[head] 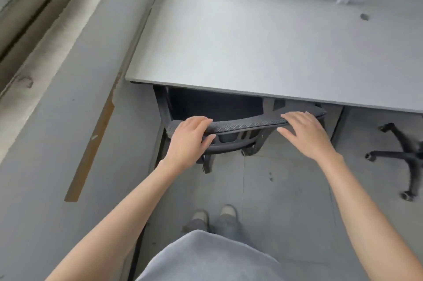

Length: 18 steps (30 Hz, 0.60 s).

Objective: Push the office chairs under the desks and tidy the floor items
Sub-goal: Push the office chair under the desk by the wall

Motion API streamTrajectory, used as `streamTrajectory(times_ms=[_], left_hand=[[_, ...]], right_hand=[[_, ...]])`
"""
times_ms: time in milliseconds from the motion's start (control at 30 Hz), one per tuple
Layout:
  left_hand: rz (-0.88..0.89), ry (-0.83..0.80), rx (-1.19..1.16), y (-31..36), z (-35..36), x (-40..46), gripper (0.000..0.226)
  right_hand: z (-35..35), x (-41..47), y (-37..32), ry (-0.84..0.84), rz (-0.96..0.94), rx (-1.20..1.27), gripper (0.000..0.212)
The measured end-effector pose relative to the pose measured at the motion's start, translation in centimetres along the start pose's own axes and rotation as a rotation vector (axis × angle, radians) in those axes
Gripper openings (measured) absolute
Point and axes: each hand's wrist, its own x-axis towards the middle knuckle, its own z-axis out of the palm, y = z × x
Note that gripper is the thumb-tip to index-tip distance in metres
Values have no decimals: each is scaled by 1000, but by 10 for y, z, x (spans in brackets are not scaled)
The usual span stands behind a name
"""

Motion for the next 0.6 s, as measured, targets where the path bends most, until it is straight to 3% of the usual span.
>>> streamTrajectory(times_ms=[133,367,600], left_hand=[[18,-68,185,-8,21,5,31],[111,-1,243,-17,26,-11,42],[220,33,272,-16,29,-39,41]], right_hand=[[13,-4,-11,89,48,-32,47],[31,-27,-21,188,100,14,45],[51,-78,-33,281,173,74,56]])
